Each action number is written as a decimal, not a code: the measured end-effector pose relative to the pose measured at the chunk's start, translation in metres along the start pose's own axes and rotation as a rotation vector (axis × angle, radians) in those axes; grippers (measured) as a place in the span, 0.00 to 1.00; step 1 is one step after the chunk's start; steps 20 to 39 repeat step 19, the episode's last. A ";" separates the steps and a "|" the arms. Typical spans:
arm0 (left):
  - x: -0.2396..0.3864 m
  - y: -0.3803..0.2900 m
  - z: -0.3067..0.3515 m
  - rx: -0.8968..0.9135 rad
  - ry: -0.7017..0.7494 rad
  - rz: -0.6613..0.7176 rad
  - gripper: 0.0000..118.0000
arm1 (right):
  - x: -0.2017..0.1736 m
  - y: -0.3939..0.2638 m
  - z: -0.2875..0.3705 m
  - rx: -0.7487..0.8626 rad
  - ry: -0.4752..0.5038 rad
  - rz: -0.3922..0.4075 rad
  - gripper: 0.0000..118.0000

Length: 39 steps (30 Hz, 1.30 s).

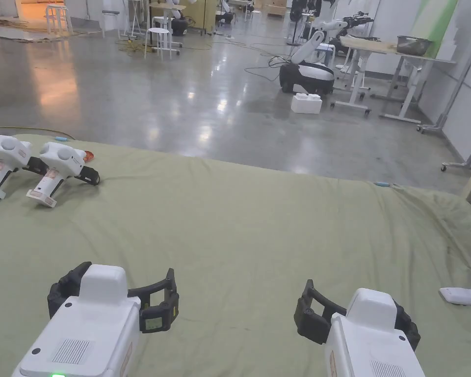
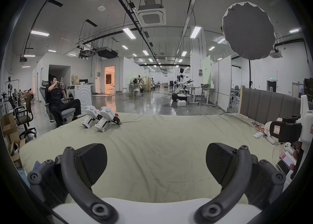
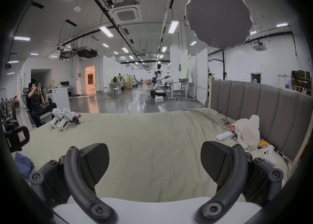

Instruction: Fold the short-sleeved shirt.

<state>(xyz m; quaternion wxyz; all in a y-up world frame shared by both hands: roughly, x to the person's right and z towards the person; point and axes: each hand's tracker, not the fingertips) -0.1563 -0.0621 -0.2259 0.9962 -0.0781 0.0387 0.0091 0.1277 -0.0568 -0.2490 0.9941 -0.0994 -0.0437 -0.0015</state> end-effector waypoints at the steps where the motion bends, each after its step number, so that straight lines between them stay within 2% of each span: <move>1: 0.000 0.000 0.000 0.000 0.001 -0.002 1.00 | 0.000 0.000 0.000 0.005 -0.001 -0.001 0.93; 9: -0.005 0.001 -0.001 0.012 0.013 -0.008 1.00 | 0.002 0.003 -0.007 0.031 -0.025 -0.003 0.93; 19: -0.009 0.000 -0.004 0.009 0.018 -0.021 1.00 | 0.002 0.003 -0.012 0.029 -0.014 0.031 0.93; 39: -0.009 0.000 -0.004 0.009 0.018 -0.021 1.00 | 0.002 0.003 -0.012 0.029 -0.014 0.031 0.93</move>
